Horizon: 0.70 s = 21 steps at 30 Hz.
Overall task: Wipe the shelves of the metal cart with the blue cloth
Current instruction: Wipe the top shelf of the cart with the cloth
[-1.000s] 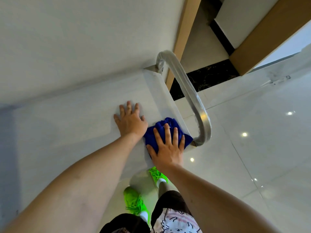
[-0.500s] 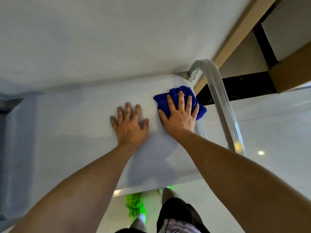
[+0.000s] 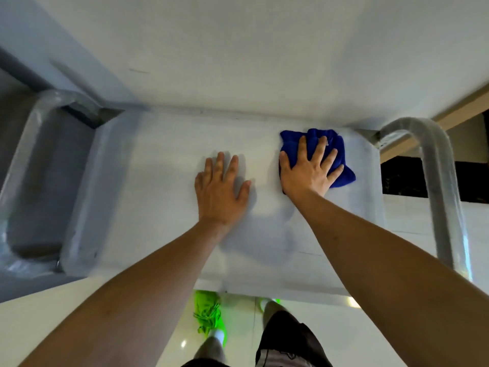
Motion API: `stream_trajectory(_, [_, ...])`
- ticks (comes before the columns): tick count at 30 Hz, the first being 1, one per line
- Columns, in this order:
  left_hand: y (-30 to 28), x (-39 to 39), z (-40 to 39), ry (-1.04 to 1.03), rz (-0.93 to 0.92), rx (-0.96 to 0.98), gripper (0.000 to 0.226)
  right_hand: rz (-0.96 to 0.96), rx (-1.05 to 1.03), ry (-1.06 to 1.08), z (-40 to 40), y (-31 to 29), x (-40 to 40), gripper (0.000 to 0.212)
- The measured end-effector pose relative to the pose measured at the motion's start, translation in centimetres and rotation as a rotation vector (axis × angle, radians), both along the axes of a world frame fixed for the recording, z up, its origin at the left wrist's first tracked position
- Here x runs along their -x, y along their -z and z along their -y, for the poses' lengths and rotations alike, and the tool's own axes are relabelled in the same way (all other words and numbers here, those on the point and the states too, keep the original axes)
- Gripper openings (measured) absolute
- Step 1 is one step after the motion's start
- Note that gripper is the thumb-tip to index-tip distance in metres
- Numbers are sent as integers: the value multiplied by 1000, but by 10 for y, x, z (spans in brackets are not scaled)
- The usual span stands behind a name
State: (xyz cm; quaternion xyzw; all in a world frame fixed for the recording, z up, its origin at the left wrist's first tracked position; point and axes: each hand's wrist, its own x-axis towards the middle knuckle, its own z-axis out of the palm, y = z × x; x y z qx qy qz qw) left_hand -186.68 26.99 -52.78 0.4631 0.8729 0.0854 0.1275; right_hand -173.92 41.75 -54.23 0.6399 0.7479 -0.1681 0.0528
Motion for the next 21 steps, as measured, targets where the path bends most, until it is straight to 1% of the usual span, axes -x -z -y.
stream_trajectory(8, [-3,98,109,-190,-66,25,68,-35,-19,-237,90,1,140,73])
stream_trajectory(12, [-8,141,158,-278,-70,-1,68,-64,-19,-357,129,0,217,72])
stream_trajectory(15, [-10,163,188,-323,-67,-59,66,-95,-10,-443,155,-1,266,72])
stream_trajectory(18, [-11,170,209,-337,-56,-110,64,-103,3,-519,185,-1,296,72])
stream_trajectory(21, [-11,173,225,-313,-46,-144,63,-129,13,-636,222,0,300,69])
